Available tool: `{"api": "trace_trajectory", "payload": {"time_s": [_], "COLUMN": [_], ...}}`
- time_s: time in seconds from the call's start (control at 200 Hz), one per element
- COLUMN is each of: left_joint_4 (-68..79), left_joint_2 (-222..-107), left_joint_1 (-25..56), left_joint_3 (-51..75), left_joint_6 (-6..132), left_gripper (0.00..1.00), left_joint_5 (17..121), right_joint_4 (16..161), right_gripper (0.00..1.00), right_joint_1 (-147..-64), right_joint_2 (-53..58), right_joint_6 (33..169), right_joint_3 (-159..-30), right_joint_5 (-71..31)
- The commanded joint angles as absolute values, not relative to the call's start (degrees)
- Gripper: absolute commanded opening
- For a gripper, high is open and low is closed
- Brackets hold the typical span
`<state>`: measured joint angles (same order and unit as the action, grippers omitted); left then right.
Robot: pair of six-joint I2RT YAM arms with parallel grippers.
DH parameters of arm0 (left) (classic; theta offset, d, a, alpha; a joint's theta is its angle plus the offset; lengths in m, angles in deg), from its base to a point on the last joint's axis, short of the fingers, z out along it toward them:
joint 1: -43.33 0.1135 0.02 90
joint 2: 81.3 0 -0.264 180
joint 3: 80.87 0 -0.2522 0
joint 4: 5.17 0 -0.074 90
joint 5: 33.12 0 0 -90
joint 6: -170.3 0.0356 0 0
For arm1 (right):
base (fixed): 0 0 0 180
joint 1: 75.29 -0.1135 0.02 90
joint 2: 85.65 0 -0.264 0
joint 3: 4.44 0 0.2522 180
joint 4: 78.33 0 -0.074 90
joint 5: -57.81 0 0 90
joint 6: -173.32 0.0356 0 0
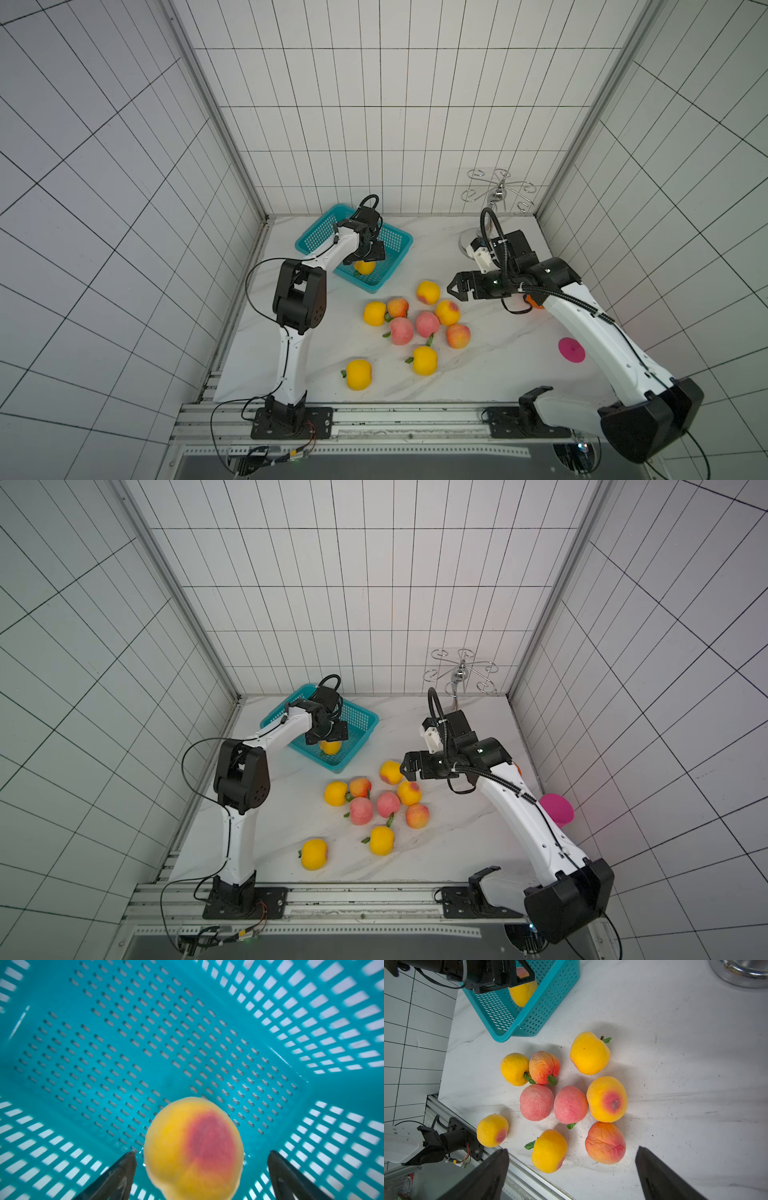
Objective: Put the peaches into the basket
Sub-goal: Place the peach in the basket, then pick up the peach from the center of the board.
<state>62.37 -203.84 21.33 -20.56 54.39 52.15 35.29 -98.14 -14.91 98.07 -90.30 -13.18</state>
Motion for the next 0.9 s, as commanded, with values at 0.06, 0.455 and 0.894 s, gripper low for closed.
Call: {"api": "trace_trajectory", "payload": {"time_s": [0.06, 0.455, 0.894], "left_joint_4": [62.68, 65.61, 66.08], "left_joint_2": [-196.43, -180.69, -164.65], "left_joint_1": [19.47, 13.01, 3.34], "left_joint_3": [-16.86, -5.94, 8.75], "left_joint_6": [54.73, 49.77, 39.44], "left_gripper": [0.97, 0.97, 0.97], "left_joint_5": [50.40, 49.56, 49.03], "right_joint_4": [33.05, 32.49, 33.43], "right_gripper": [0.99, 0.99, 1.00], "right_joint_1": [-97.61, -97.70, -98.65], "right_joint_2": [-16.64, -20.49, -23.00], "right_joint_6": [98.26, 99.81, 101.95], "right_joint_3": [-87.36, -81.75, -75.65], "right_joint_5": [-13.37, -13.48, -13.40]}}
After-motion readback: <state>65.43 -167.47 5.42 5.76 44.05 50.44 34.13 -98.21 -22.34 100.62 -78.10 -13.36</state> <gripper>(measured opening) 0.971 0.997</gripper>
